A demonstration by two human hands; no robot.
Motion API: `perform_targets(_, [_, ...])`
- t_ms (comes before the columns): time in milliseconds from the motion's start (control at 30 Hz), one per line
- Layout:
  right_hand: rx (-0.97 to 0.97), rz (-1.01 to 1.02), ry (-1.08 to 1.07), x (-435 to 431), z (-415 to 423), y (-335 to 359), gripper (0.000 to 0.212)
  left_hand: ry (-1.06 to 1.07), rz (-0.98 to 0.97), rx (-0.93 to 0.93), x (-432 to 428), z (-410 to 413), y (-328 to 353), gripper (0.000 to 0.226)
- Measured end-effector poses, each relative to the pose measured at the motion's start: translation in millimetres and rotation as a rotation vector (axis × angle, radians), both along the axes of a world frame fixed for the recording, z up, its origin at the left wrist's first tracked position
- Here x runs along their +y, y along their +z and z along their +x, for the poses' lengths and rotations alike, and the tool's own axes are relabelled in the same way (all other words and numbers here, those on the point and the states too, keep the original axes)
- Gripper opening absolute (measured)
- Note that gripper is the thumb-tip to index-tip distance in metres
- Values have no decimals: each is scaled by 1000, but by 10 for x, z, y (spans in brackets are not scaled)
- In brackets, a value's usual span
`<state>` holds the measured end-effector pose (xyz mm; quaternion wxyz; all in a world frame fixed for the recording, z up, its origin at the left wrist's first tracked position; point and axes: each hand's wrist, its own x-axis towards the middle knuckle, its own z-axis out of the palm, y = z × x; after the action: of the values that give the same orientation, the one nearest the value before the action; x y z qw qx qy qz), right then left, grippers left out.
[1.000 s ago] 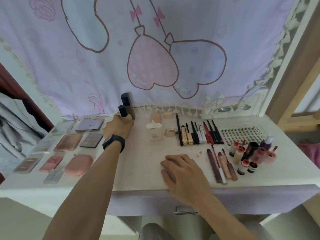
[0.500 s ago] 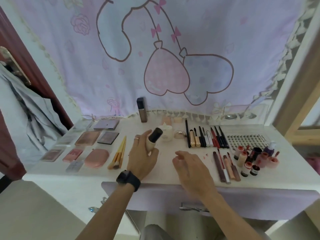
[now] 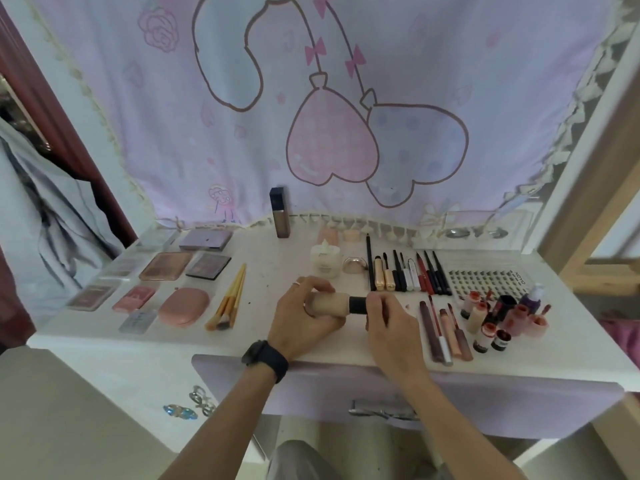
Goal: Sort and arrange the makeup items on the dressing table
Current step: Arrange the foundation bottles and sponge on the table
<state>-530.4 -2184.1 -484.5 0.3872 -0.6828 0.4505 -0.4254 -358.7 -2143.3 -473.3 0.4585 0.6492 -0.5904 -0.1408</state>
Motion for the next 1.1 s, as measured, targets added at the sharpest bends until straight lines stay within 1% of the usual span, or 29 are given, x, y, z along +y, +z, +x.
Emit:
perform_targets(67, [8,29,-25,-31,8,-11,33,-50,69,158,9,71,52,43])
perform_targets(133, [-3,58,-43,-66,7,-13,36,-102,146,178,23,93,68,40])
perform_targets(233, [6,57,-57,-111,8,7,42,-118,163,206,23,38,75,35])
perform_targets(300, [79,19,-53,-108,39,23,52,-90,186,276,8,6,92,41])
perform_targets(367, [127,-35,-48,-73,84,14,56,-43,209,316,-4,-7,118,43])
perform_targets(500, [84,-160,-97,-10,127,-32,49,-6,248,352,-38,-34,114,42])
perform_targets(600, [53,-249,-136,-3,125,-22,45,-1,289,394,-94,-69,134,51])
perform_targets(667, [54,-319,-133,1,125,15,44,18,306,479,-109,-93,154,52])
perform_targets(733, [79,-386,-105,-19,111,75,42,36,299,610,-85,-117,164,44])
perform_targets(767, [90,-395,-69,-47,110,127,39,41,281,673,-72,-121,172,44])
perform_targets(833, [117,-330,42,-107,98,266,31,53,234,765,-43,-113,181,55])
perform_targets(900, [108,-201,155,-170,60,429,14,59,199,774,-9,-95,204,67])
perform_targets(933, [103,-134,207,-210,33,506,9,55,189,753,6,-83,208,69])
perform_targets(1000, [146,-13,278,-290,-13,684,15,36,175,704,44,-53,214,67])
perform_targets(1033, [208,30,289,-331,-27,772,14,23,164,689,63,-34,206,64])
perform_targets(1067, [280,58,289,-353,-32,864,17,10,154,678,78,-16,192,62])
perform_targets(1100, [372,58,292,-387,-33,933,29,-1,145,668,91,-2,182,62])
